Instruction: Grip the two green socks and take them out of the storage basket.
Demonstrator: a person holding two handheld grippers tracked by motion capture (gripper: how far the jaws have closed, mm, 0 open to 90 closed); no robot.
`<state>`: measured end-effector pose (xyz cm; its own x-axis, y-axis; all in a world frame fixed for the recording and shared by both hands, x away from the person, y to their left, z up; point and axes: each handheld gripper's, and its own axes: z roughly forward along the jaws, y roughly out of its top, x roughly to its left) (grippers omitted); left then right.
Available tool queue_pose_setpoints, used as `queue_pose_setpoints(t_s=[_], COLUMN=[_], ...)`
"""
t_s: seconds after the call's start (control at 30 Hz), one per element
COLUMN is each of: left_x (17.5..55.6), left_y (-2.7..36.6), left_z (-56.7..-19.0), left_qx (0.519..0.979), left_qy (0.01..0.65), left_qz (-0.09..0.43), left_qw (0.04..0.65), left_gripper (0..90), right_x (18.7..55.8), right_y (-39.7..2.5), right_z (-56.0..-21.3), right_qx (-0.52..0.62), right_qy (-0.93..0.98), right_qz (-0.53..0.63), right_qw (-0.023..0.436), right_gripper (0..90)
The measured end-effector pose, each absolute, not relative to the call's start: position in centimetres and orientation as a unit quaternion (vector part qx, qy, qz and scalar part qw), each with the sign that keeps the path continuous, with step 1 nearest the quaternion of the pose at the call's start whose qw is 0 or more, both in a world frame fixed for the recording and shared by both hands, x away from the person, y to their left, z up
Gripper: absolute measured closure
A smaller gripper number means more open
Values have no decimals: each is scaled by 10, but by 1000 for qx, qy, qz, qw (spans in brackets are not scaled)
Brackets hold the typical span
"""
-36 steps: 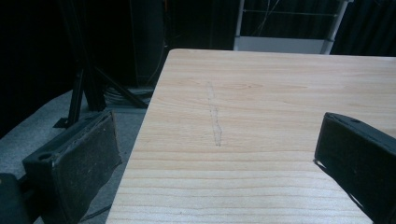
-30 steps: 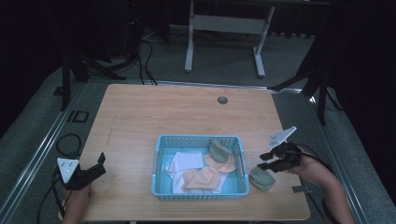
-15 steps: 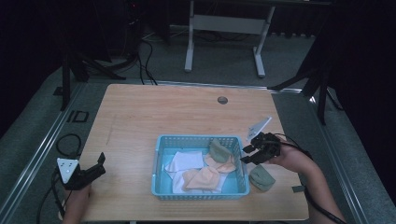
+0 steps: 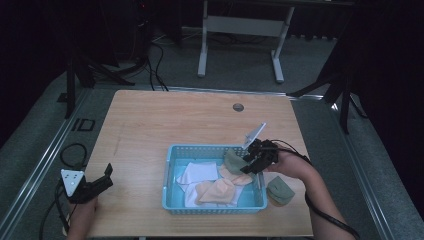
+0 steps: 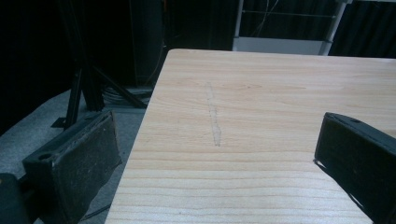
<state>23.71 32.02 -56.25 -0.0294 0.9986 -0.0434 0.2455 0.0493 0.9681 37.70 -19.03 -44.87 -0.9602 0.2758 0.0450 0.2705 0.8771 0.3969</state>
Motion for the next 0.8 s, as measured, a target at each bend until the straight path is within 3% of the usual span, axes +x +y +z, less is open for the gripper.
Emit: queue_pose_setpoints(t_s=[0.63, 0.77, 0.8], left_x=[237, 237, 237], left_y=[321, 321, 321], left_z=[-562, -562, -562], left_qx=[540, 539, 539], left_qy=[576, 576, 576], left_qz=[426, 426, 427], left_qw=[442, 442, 442], left_gripper=[5, 5, 5], right_x=[401, 401, 401], right_y=[-158, -155, -155], right_z=[-478, -483, -483], right_qx=[153, 151, 152], right_qy=[973, 975, 976], right_qz=[170, 160, 159], right_qw=[3, 4, 6], right_gripper=[514, 632, 727])
